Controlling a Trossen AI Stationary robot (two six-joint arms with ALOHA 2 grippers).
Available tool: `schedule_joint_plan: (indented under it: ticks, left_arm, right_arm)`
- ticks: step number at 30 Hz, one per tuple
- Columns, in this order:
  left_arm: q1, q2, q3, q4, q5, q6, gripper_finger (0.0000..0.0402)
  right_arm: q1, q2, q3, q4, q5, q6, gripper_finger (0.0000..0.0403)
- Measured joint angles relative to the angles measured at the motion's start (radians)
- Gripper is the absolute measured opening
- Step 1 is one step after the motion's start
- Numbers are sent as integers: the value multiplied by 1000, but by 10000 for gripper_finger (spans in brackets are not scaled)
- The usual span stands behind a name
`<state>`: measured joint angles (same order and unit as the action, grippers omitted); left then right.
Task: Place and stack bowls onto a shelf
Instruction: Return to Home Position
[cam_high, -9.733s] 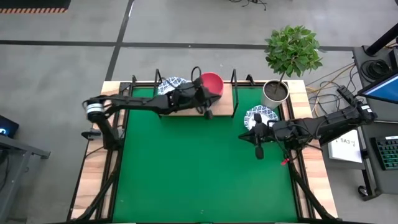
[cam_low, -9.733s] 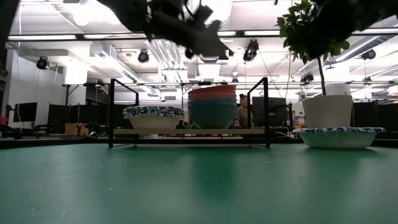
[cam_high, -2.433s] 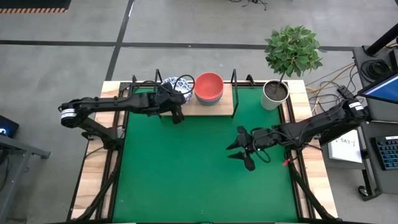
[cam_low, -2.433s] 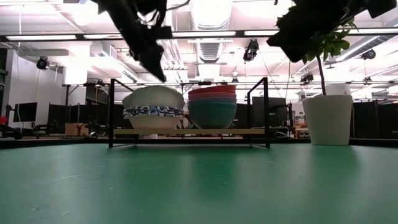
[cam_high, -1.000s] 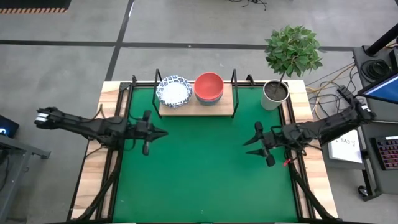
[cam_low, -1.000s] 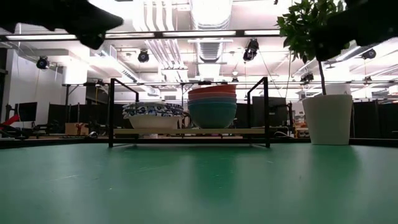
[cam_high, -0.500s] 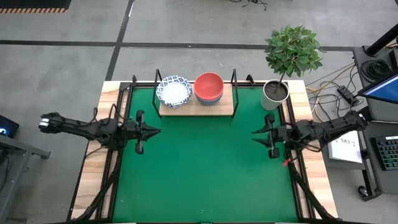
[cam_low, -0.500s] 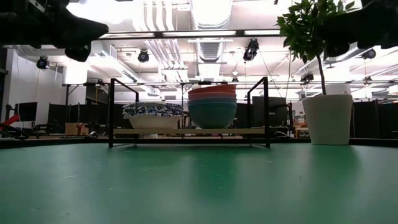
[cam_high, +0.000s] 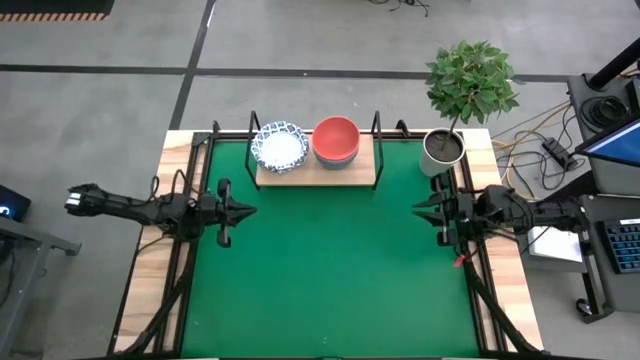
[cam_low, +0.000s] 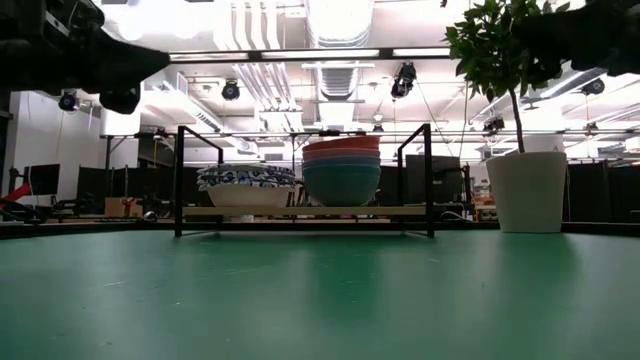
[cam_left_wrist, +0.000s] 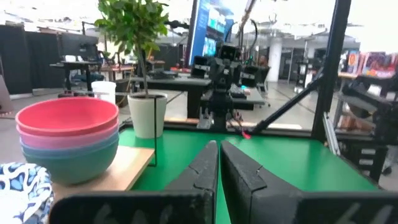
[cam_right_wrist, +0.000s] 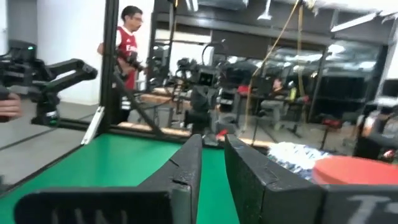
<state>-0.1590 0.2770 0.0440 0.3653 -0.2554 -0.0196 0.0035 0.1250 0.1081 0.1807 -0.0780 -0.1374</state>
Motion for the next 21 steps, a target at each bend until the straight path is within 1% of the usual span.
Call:
schedule_joint_plan:
  ticks: [3, 6, 8, 10, 13, 15, 18, 21]
  left_arm:
    - [0, 9, -2, -11, 0, 11, 0]
    - [0, 23, -2, -14, 0, 12, 0]
    - [0, 34, -1, -16, 0, 13, 0]
    - [0, 45, 3, -15, 1, 14, 0]
    - [0, 59, 4, -15, 1, 14, 0]
    - [0, 67, 4, -15, 1, 14, 0]
    - [0, 80, 4, -15, 2, 14, 0]
    - [0, 92, 4, -15, 2, 14, 0]
  right_arm:
    - [-34, 3, 0, -31, -95, 38, 47]
    - [-40, -1, 0, -61, -190, 74, 36]
    - [-39, -1, 0, -80, -201, 88, 31]
    - [-39, 2, 0, -110, -144, 125, 28]
    - [-40, 2, 0, -180, 35, 137, 28]
    - [-40, 3, 0, -231, 128, 148, 28]
    - [-40, 4, 0, -288, 208, 167, 28]
    - [-40, 4, 0, -338, 219, 155, 29]
